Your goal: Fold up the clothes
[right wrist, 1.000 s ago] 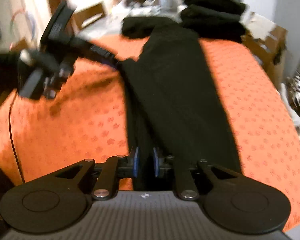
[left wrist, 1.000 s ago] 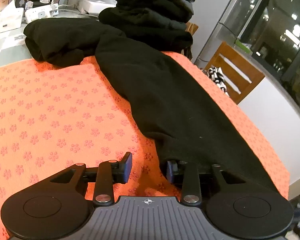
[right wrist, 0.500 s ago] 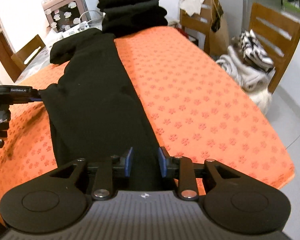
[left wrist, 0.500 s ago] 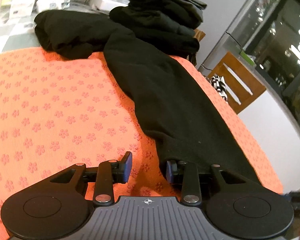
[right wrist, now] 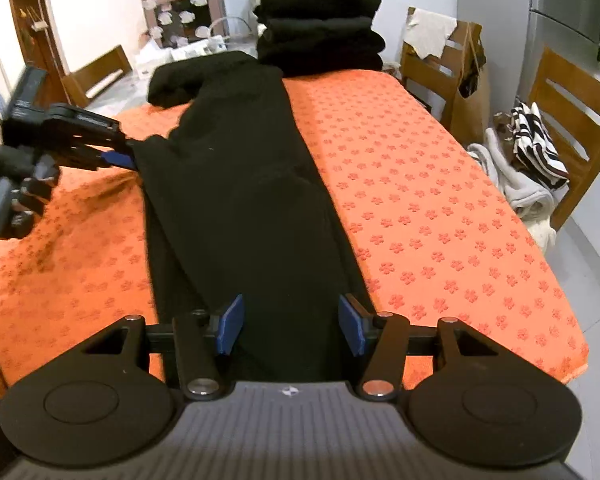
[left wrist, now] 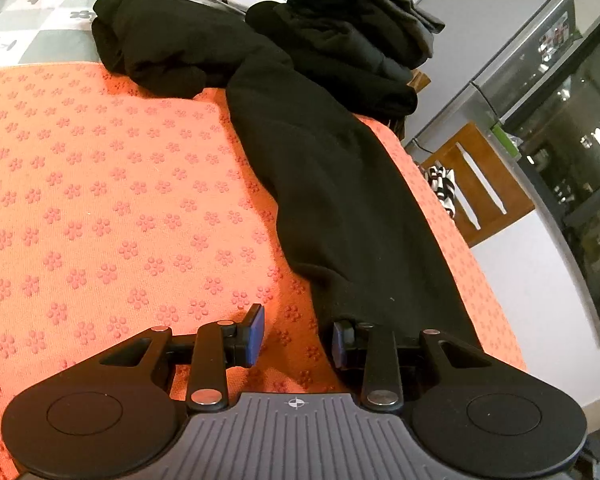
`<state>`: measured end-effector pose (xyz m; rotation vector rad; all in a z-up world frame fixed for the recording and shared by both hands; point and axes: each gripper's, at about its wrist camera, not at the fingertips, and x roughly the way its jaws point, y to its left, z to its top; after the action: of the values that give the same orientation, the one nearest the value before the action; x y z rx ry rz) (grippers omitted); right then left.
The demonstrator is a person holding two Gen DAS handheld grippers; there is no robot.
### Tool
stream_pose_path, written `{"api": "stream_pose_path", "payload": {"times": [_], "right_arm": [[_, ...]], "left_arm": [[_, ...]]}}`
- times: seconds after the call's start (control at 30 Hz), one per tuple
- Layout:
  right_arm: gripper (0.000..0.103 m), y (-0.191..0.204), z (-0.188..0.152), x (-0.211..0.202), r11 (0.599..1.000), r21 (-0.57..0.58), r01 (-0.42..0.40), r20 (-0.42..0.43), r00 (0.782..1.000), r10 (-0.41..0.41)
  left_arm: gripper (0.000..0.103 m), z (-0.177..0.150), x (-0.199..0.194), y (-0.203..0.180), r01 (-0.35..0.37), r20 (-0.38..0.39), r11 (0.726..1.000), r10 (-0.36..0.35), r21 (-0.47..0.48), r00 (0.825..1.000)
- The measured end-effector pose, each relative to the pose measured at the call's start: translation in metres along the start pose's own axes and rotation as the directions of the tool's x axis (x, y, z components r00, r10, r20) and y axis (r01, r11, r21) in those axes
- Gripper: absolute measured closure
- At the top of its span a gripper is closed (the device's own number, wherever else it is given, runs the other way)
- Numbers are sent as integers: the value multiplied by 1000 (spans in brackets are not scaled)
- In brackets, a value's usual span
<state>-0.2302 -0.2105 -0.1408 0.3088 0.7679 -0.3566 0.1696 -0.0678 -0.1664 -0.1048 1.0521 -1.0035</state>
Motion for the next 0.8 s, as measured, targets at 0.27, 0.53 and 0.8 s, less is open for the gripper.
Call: {"api": "stream_pose_path", "payload": {"times": [0.27,0.53,0.8], "right_arm": [[42,9,-11,-3,999,-43,15,-16,1000,-15],[45,-14,-14,1,1000,-15,4,-51,999,-5],[50,-45,-27,-36,1000,-22,-17,-54,998,16]], "left_arm": [[62,-5,-2,-3,-23,14,997,22,70,1000],[50,-9,-23,-6,-35,39,991,31,131,999],[47,-37,-76,-28,-77,119,972,51,222,992]]}}
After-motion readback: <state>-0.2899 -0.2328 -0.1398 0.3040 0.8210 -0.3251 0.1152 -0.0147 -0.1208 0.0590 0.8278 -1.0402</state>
